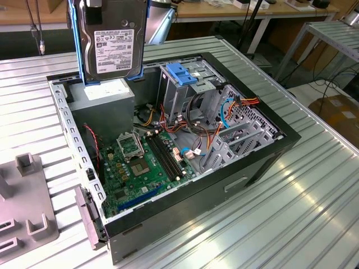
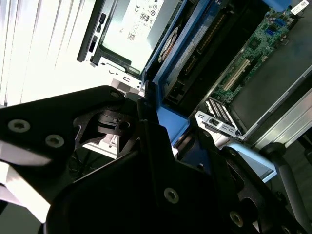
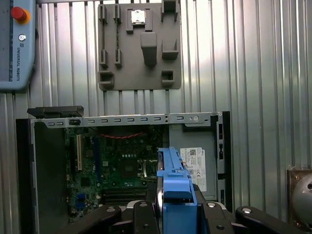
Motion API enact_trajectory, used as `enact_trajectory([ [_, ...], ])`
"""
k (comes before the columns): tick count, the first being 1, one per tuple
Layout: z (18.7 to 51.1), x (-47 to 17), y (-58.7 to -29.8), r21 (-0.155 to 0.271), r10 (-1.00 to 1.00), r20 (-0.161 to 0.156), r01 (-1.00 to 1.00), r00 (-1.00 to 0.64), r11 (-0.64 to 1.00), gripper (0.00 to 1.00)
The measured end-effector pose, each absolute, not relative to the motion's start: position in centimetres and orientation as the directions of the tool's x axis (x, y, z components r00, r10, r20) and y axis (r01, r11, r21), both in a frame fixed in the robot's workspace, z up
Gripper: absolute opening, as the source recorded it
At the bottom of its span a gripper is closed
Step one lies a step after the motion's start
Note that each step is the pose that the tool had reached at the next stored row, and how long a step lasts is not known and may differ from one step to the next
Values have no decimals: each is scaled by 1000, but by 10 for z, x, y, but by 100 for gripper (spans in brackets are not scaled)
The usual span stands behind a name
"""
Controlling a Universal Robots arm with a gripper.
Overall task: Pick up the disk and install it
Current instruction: 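Pick up the disk, then insert the disk into the insertion slot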
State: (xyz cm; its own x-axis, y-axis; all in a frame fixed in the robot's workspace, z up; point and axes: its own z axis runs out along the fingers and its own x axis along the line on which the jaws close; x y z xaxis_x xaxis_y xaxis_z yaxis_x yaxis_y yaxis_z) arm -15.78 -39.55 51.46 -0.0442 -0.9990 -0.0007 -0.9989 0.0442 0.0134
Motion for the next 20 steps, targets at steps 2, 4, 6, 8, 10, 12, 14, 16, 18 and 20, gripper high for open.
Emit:
enact_trajectory([
  [2,515,-158,-396,13,-999,-1,-999,-44,44,37],
  [4,515,-158,-396,13,-999,-1,-999,-44,44,37],
  [6,515,-158,-396,13,-999,-1,-999,-44,44,37],
  [8,515,-158,-397,13,-999,0,-999,-44,44,37],
  [10,515,-157,-399,13,-999,-1,-999,-44,44,37],
  [12,515,-157,-401,13,-999,0,-999,-44,44,37],
  [14,515,-157,-403,13,-999,0,-999,-44,44,37],
  [16,515,-157,-405,13,-999,0,-999,-44,44,37],
  [18,515,-156,-406,13,-999,1,-999,-44,44,37],
  [20,515,-156,-407,13,-999,2,-999,-44,44,37],
])
